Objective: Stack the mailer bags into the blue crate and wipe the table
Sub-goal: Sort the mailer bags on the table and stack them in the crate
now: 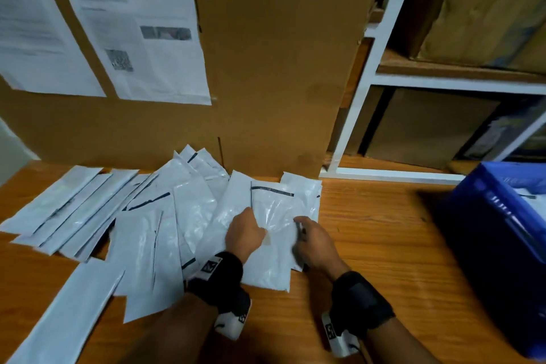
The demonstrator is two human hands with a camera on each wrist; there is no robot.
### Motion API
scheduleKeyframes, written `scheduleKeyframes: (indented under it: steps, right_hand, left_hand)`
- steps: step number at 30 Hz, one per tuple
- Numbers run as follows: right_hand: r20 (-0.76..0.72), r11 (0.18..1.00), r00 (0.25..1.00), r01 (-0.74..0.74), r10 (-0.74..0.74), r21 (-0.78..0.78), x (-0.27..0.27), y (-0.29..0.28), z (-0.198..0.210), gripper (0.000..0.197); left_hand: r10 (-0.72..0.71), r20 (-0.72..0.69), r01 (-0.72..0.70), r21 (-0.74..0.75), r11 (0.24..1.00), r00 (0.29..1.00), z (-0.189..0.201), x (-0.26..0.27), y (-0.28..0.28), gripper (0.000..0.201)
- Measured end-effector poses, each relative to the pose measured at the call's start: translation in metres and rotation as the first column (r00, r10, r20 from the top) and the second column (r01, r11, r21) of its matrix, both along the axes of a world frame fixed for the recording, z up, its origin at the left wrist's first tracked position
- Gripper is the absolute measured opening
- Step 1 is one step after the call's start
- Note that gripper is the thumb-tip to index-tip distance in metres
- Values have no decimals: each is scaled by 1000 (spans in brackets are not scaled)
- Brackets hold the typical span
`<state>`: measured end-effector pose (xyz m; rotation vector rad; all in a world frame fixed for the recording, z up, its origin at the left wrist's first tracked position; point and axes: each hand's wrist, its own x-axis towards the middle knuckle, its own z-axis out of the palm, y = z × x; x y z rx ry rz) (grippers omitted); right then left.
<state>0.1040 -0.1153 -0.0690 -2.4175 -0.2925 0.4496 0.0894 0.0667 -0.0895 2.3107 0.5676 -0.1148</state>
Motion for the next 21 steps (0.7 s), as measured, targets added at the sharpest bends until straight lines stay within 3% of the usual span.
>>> scheduleKeyframes:
  steps: [3, 7, 9, 12, 17, 19, 21]
  right_hand:
    - [-12, 997, 997, 76, -76, 23, 0, 1, -8, 49]
    - [53, 955, 954, 293, -295, 48, 5, 8, -25, 61]
    - [60, 922, 920, 385, -387, 37, 11, 16, -29, 77]
    - [32, 887, 887, 461, -461, 20, 17, 35, -25, 82]
    - [13, 833, 833, 553, -553, -6, 30, 56, -33, 114]
    - [-19, 817, 819, 574, -574, 55, 33, 58, -31, 118]
    - [-30, 817, 825, 563, -564, 126, 29, 57, -23, 107]
  left_hand:
    - [11, 128, 11, -167, 986, 992, 1, -9, 14, 18]
    - [133, 248, -54, -301, 952, 960, 9, -24, 44, 37]
    - [161, 280, -64, -328, 943, 947, 9, -30, 61, 32]
    - [179, 268, -73, -363, 929, 947, 5, -35, 77, 18]
    - [149, 266, -34, -394, 919, 952, -6, -43, 85, 16]
    - [171, 275, -46, -410, 911, 946, -7, -45, 86, 11]
    - [196, 289, -65, -408, 910, 937, -6, -48, 85, 9]
